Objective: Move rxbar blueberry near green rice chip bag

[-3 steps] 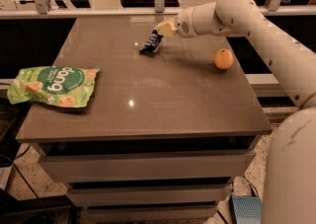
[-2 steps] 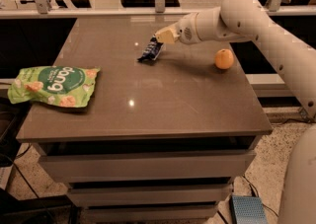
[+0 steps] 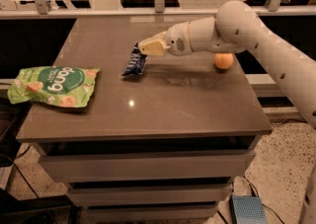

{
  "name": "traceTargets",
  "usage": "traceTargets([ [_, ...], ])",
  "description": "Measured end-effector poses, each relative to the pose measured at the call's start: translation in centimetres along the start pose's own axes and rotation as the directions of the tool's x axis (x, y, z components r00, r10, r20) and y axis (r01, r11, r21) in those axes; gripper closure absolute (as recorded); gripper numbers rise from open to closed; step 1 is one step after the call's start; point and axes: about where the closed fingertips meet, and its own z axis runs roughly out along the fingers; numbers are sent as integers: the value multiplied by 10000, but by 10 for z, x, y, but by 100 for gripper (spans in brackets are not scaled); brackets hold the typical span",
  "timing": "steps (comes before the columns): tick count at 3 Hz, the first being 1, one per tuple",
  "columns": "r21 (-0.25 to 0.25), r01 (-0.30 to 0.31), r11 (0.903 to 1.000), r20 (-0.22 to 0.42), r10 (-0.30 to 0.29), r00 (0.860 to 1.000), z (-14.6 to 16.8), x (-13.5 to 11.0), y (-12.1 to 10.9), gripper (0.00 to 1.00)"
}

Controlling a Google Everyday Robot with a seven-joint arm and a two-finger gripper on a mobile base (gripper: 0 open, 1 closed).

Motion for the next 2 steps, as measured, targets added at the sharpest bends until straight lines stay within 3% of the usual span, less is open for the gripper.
traceTargets([
  [2, -1823, 698, 9808, 1039, -514, 9933, 39, -33, 54, 100],
])
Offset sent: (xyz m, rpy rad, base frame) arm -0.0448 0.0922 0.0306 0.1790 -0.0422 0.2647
